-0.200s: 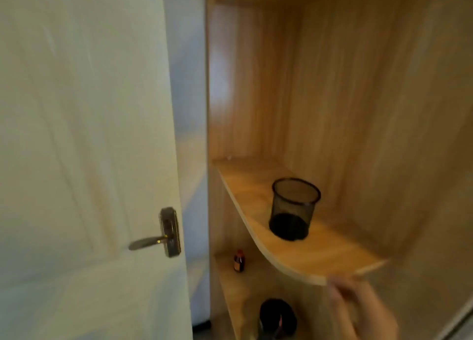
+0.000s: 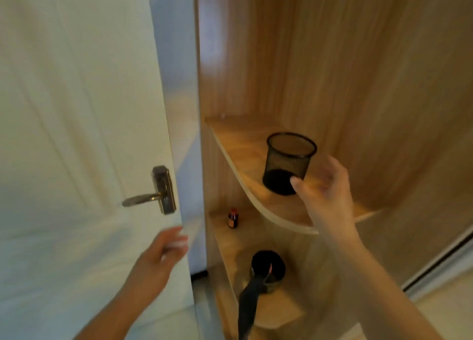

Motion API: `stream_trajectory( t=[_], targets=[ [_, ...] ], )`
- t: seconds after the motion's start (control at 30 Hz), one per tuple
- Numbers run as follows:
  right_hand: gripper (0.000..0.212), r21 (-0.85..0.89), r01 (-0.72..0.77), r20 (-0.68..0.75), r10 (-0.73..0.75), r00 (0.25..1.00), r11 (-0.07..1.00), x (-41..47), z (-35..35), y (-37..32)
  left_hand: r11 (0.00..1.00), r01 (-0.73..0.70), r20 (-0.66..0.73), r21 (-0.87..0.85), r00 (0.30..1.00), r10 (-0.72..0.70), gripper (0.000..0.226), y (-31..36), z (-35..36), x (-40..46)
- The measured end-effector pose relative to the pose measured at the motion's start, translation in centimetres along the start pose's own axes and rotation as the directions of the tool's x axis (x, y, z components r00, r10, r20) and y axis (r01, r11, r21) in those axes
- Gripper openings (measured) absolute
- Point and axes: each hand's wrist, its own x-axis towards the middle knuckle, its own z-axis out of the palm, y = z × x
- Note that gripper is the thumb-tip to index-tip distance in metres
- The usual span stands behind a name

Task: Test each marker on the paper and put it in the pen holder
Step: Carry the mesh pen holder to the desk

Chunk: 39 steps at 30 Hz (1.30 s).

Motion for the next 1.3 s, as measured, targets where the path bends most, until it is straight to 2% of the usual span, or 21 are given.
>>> stream_trajectory(
  t=[0.07,0.17,0.4,0.57,0.73,0.87,1.0,1.13,1.3],
  targets=[
    [0.099,-0.003,-0.13,0.069,0.13,0.989,0.991,2.3,1.1,0.3,0.998,-0.063,0.07,0.011,0.996,0.063,0.034,2.2,0.7,0.9],
    [0.107,0.045,-0.192,0.122,0.185,0.975,0.98,3.3,2.7,1.3,0.996,-0.089,0.107,0.021,0.991,0.086,0.029,2.8,1.7,1.1],
    [0.095,-0.011,-0.116,0.057,0.117,0.992,0.993,3.3,4.0,1.8,0.991,-0.094,0.124,0.097,0.989,0.082,0.036,3.4,3.4,0.0],
    [0.082,0.048,-0.081,0.071,0.077,0.994,0.996,1.6,3.4,-0.2,0.987,-0.111,0.118,0.117,0.988,0.097,0.034,3.3,3.4,-0.2],
    [0.069,0.21,0.031,0.163,-0.067,0.984,0.977,-3.4,3.6,-3.3,0.984,-0.134,0.088,0.113,0.988,0.125,0.036,2.7,2.0,-1.4],
    [0.069,0.22,0.02,0.286,-0.084,0.955,0.975,-8.9,4.8,-2.5,0.989,-0.11,0.067,0.095,0.992,0.104,0.036,0.8,0.5,-3.3],
    [0.074,0.165,-0.11,0.442,0.026,0.896,0.98,-13.4,6.7,0.8,0.996,-0.072,0.009,0.058,0.997,0.072,0.038,-2.3,-1.2,-7.0],
    [0.071,0.094,-0.236,0.559,0.145,0.816,0.967,-17.8,9.1,4.8,0.998,0.053,-0.014,0.035,0.999,-0.052,0.037,-6.6,-3.0,-11.3],
    [0.068,-0.038,-0.335,0.737,0.253,0.627,0.941,-23.3,12.0,10.7,0.968,0.25,-0.155,0.023,0.957,-0.243,0.036,-12.4,-4.8,-17.6]
  ],
)
